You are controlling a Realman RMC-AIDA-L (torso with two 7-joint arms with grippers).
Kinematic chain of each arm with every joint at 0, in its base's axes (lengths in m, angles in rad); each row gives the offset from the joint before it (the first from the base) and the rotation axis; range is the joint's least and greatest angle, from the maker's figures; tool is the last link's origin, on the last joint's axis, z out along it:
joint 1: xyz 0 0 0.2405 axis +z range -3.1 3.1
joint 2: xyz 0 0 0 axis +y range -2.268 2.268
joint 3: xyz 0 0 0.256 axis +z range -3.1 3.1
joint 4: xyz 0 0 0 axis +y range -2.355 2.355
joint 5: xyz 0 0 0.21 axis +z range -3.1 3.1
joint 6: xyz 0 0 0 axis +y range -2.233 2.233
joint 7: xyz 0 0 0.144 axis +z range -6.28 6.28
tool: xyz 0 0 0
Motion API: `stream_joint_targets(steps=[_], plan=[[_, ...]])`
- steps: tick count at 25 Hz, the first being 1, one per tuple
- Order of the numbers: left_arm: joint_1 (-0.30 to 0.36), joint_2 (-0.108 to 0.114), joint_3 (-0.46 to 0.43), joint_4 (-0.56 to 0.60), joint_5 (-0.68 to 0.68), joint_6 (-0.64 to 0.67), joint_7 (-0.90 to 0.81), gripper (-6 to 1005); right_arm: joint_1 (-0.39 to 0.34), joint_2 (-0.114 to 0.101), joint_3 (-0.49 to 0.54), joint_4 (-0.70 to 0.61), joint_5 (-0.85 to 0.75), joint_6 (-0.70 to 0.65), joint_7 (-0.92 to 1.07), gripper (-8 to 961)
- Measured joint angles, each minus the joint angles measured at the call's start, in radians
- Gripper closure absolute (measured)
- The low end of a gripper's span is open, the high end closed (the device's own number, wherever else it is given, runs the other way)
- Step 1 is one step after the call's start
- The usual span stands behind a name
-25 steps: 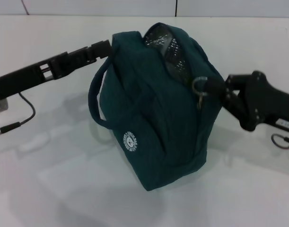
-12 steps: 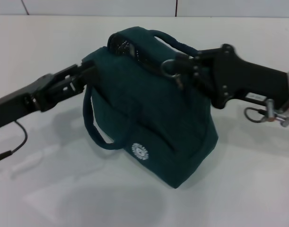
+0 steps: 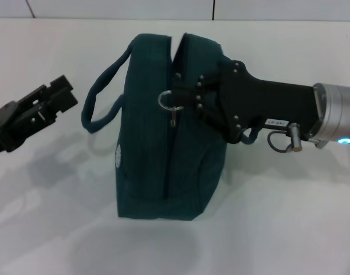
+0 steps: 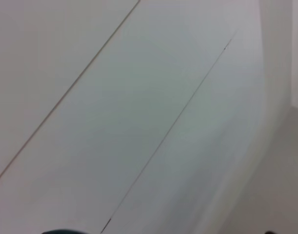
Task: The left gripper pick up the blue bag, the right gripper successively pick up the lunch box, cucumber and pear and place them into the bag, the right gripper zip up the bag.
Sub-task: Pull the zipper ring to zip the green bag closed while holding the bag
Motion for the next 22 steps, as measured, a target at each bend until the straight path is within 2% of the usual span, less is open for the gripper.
stream_joint_targets(steps=[5, 10, 14, 22], plan=[[0.030, 0.005, 0.006, -0.001, 0.026, 0.006, 0.055, 238, 0.001, 0.000, -0.004, -0.035, 0.028, 0.051, -0.005, 939], [0.054, -0.011, 0.007, -0.003, 0.085, 0.012, 0.169, 249, 0.013, 0.000, -0.005, -0.046, 0.036, 0.083, -0.009, 939], [0.036, -0.025, 0.007, -0.027, 0.143, 0.006, 0.249, 257, 0.019, 0.000, -0.008, -0.050, 0.037, 0.107, -0.011, 939], [-0.016, -0.029, 0.007, -0.096, 0.148, -0.078, 0.341, 274, 0.034, 0.000, -0.022, -0.051, 0.037, 0.128, -0.012, 939]])
